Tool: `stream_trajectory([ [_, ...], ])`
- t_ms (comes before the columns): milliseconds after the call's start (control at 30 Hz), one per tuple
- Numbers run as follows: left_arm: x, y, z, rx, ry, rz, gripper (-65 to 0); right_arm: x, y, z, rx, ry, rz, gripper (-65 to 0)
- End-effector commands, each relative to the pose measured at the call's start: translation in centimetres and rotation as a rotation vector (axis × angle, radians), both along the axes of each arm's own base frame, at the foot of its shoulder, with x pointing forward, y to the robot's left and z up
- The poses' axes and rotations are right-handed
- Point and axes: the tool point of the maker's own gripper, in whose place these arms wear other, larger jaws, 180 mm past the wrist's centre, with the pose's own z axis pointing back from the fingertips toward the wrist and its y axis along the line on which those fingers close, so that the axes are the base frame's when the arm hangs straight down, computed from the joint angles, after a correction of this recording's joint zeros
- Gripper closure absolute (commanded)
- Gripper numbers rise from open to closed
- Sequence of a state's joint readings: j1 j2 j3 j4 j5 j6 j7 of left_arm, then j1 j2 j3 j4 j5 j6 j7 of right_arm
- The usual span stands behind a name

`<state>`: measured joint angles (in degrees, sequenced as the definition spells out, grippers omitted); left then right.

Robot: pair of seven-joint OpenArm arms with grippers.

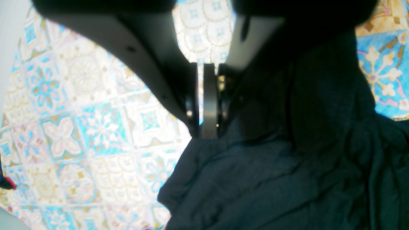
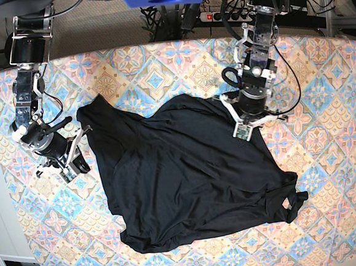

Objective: Layout the t-shirt on the table in an organized manner, then fold the t-shirt properly
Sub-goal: 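Release the shirt with the left gripper and raise it away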

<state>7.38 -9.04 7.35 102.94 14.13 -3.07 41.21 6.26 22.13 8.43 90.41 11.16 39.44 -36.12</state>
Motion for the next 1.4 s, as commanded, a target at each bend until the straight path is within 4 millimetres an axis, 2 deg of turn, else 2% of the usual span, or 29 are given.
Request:
stream_trajectory([
  [0, 0.6, 0.4, 0.9, 0.001, -0.036, 0.005, -3.7, 0.6, -0.2, 1.1, -0.004, -0.025, 0.004, -1.0],
  [33, 0.3, 1.1, 0.6, 0.005, -0.025, 0.021, -3.7, 0.5, 0.5, 0.4, -0.01, 0.003, 0.019, 0.0],
  [100, -0.3, 1.7, 0.2, 0.006, -0.013, 0.038, -3.7, 0.7, 3.1, -0.3, -0.005, 0.028, 0.073, 0.0],
  [233, -1.5, 1.2, -0.6, -0.006, -0.02, 0.016, -3.7, 0.9, 7.7, -1.0, 0.036, 0.044, 0.158, 0.0],
  [367, -2.7, 0.6, -1.4, -0.034, -0.004, 0.009, -4.1, 0.4, 10.2, -2.0, 0.066, 0.071, 0.195, 0.0],
  [433, -2.9, 0.1, -1.7, -0.096, 0.013, 0.021, -5.4, 0.3, 9.8, -2.8, 0.071, 0.097, 0.181, -1.0],
  [500, -3.1, -0.4, -1.9, -0.166, 0.026, 0.025, -9.7, 0.4, 9.3, -3.5, 0.07, 0.116, 0.167, -4.4],
  [567, -3.6, -0.5, -2.3, -0.215, 0.052, 0.026, -15.5, 1.5, 8.9, -2.8, 0.067, 0.101, 0.16, -8.8],
  [667, -4.4, -0.6, -2.8, -0.276, 0.094, 0.018, -24.4, 2.2, 7.5, -3.5, 0.051, 0.125, 0.14, -15.7],
  [767, -4.5, -0.7, -2.8, -0.33, 0.106, 0.018, -30.0, 3.6, 6.7, -3.1, 0.053, 0.124, 0.118, -19.9],
  [867, -4.9, -0.4, -3.0, -0.339, 0.119, 0.024, -30.4, 4.9, 6.1, -2.7, 0.057, 0.125, 0.098, -20.6],
  [967, -5.1, -0.3, -3.1, -0.337, 0.121, 0.025, -29.4, 5.5, 5.1, -3.3, 0.071, 0.14, 0.075, -20.6],
  [1200, -5.9, 0.6, -3.7, -0.311, 0.144, 0.025, -28.5, 4.4, 1.8, -7.1, 0.12, 0.212, 0.002, -20.6],
  [1367, -5.9, 0.6, -3.7, -0.309, 0.144, 0.025, -28.5, 4.3, 0.7, -7.3, 0.12, 0.213, -0.015, -20.6],
])
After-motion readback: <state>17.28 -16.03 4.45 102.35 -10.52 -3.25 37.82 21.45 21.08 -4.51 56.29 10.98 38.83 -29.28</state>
